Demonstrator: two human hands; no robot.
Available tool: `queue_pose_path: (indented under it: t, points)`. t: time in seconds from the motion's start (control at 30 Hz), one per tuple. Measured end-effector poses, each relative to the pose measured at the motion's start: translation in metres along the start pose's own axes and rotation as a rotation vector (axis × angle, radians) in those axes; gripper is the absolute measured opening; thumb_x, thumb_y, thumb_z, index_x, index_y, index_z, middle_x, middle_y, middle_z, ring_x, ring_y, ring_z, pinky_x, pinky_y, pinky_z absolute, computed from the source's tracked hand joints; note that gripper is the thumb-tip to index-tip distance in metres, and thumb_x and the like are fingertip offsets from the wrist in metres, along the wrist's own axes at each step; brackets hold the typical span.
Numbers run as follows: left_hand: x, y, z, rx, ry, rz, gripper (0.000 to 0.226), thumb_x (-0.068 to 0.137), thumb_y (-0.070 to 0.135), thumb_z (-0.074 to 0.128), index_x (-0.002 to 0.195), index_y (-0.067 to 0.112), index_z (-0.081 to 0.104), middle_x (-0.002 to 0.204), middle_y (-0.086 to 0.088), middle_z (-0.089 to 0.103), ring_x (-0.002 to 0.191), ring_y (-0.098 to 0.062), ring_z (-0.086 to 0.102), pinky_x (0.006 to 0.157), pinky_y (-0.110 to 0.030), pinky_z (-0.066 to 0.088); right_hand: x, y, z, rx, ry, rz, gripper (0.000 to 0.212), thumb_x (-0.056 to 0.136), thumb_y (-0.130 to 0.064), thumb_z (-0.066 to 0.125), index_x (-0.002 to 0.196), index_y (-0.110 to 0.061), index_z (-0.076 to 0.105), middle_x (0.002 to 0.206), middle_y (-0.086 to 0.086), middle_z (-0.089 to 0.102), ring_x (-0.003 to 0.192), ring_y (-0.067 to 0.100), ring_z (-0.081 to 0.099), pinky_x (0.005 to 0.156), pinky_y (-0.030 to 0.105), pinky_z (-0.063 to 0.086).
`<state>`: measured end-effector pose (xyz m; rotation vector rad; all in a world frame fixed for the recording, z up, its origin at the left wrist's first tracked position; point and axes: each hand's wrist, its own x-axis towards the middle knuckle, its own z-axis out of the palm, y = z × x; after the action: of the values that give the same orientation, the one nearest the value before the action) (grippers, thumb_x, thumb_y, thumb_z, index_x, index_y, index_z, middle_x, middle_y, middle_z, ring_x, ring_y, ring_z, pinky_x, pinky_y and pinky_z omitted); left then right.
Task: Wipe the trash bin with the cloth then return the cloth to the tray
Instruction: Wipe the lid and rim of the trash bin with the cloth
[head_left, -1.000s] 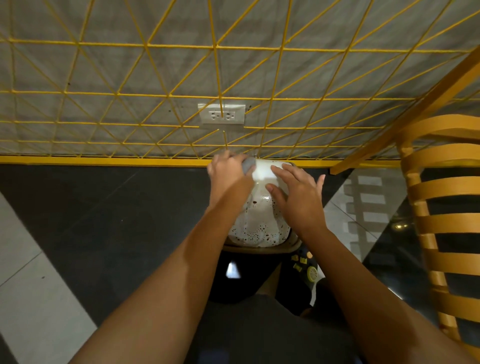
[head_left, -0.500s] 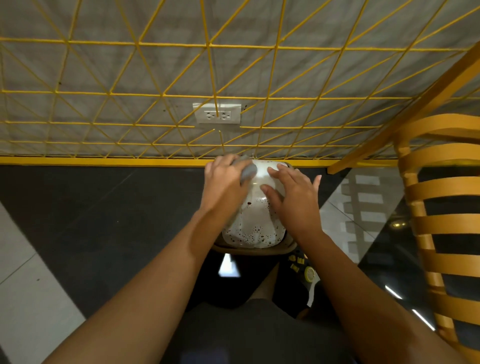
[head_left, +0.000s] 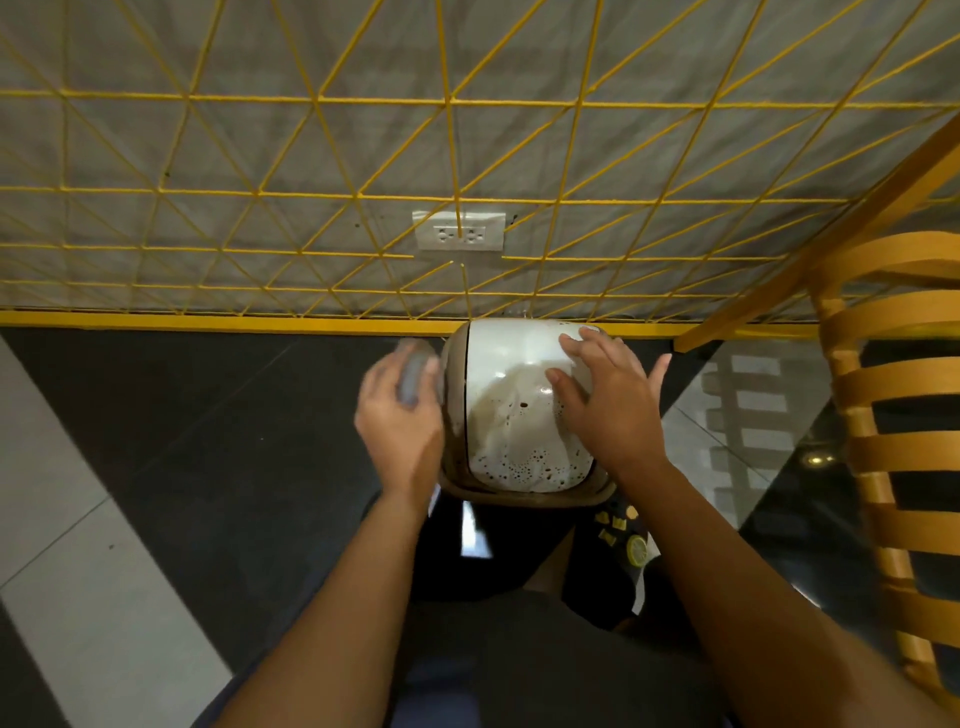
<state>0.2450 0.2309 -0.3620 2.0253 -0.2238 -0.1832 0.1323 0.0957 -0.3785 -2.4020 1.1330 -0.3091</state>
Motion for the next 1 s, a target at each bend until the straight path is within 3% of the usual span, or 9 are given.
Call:
queue_pose_path:
  t: [0.07,0.23,0.4,0.53,0.67,0.73,0.8,0.93,1.0]
  points:
    - [0.014,0.0,-0.007,-0.034,0.059,-0.129,0.032,0.086,0.03,0.062,0.115,0.016,0.063,0.116,-0.003,0.062,0.107,-0.013,0.056,0.09,-0.02,0.041,0.002,-0.002,-0.002,-0.029,0.006,-0.018,0.039,0.089,-0.037,0.054,0.125,-0.023,0.054,0.137,-0.002,0.048,0.137,0.021,0.029,0.11,0.054,-0.012]
    - [0.022,0.001,-0.007,-0.167,-0.08,-0.258,0.028,0.084,0.032,0.063,0.11,0.021,0.065,0.1,0.005,0.067,0.1,-0.011,0.061,0.087,-0.025,0.047,0.01,-0.009,-0.007,-0.114,0.022,-0.079,0.035,0.086,-0.031,0.057,0.117,-0.016,0.058,0.129,0.005,0.052,0.136,0.027,0.028,0.111,0.056,-0.006]
    - [0.014,0.007,0.012,0.034,-0.25,0.11,0.032,0.08,0.021,0.069,0.112,0.016,0.066,0.112,0.004,0.06,0.102,-0.007,0.053,0.09,-0.014,0.04,0.019,-0.013,-0.005,-0.119,-0.107,-0.187,0.05,0.086,-0.04,0.058,0.132,-0.024,0.046,0.135,0.0,0.047,0.132,0.02,0.035,0.112,0.055,0.002]
    - [-0.004,-0.005,0.015,0.203,-0.243,0.23,0.031,0.079,0.012,0.069,0.11,0.014,0.067,0.114,-0.004,0.06,0.106,-0.022,0.053,0.095,-0.04,0.043,0.02,-0.01,-0.002,-0.107,-0.152,-0.155,0.052,0.086,-0.044,0.057,0.134,-0.029,0.045,0.14,0.002,0.043,0.134,0.019,0.032,0.114,0.05,0.002]
    - [-0.026,-0.02,0.01,0.336,-0.256,0.423,0.031,0.074,0.001,0.066,0.104,0.005,0.068,0.101,-0.013,0.064,0.089,-0.032,0.058,0.078,-0.044,0.049,0.022,-0.009,-0.002,-0.084,-0.156,-0.147,0.051,0.085,-0.043,0.059,0.133,-0.029,0.047,0.141,0.002,0.044,0.134,0.019,0.032,0.113,0.051,-0.001]
    - [-0.033,-0.022,0.01,0.347,-0.271,0.509,0.026,0.073,0.002,0.064,0.098,-0.001,0.069,0.094,-0.017,0.066,0.087,-0.025,0.056,0.073,-0.044,0.051,0.022,-0.008,-0.002,-0.086,-0.163,-0.148,0.051,0.085,-0.043,0.058,0.133,-0.029,0.047,0.141,0.002,0.043,0.134,0.019,0.032,0.113,0.052,-0.002]
    - [-0.03,-0.02,0.012,0.358,-0.246,0.562,0.024,0.075,0.008,0.059,0.095,0.001,0.07,0.093,-0.015,0.067,0.089,-0.018,0.049,0.075,-0.041,0.047,0.022,-0.008,-0.002,-0.085,-0.163,-0.149,0.051,0.085,-0.044,0.058,0.133,-0.029,0.046,0.141,0.002,0.043,0.134,0.02,0.032,0.113,0.052,-0.002]
    - [-0.002,0.001,0.021,0.402,-0.214,0.476,0.024,0.08,0.008,0.061,0.103,0.008,0.068,0.103,-0.007,0.064,0.093,-0.028,0.055,0.081,-0.03,0.029,0.022,-0.009,-0.002,-0.071,-0.173,-0.134,0.051,0.085,-0.044,0.057,0.133,-0.03,0.046,0.141,0.001,0.043,0.134,0.019,0.032,0.113,0.052,-0.003]
    - [0.001,0.005,0.023,0.386,-0.241,0.448,0.024,0.08,0.006,0.061,0.103,0.008,0.068,0.104,-0.007,0.063,0.093,-0.028,0.054,0.083,-0.029,0.03,0.024,-0.009,-0.003,-0.067,-0.187,-0.129,0.051,0.085,-0.044,0.058,0.133,-0.03,0.046,0.141,0.0,0.043,0.134,0.018,0.031,0.113,0.052,-0.003]
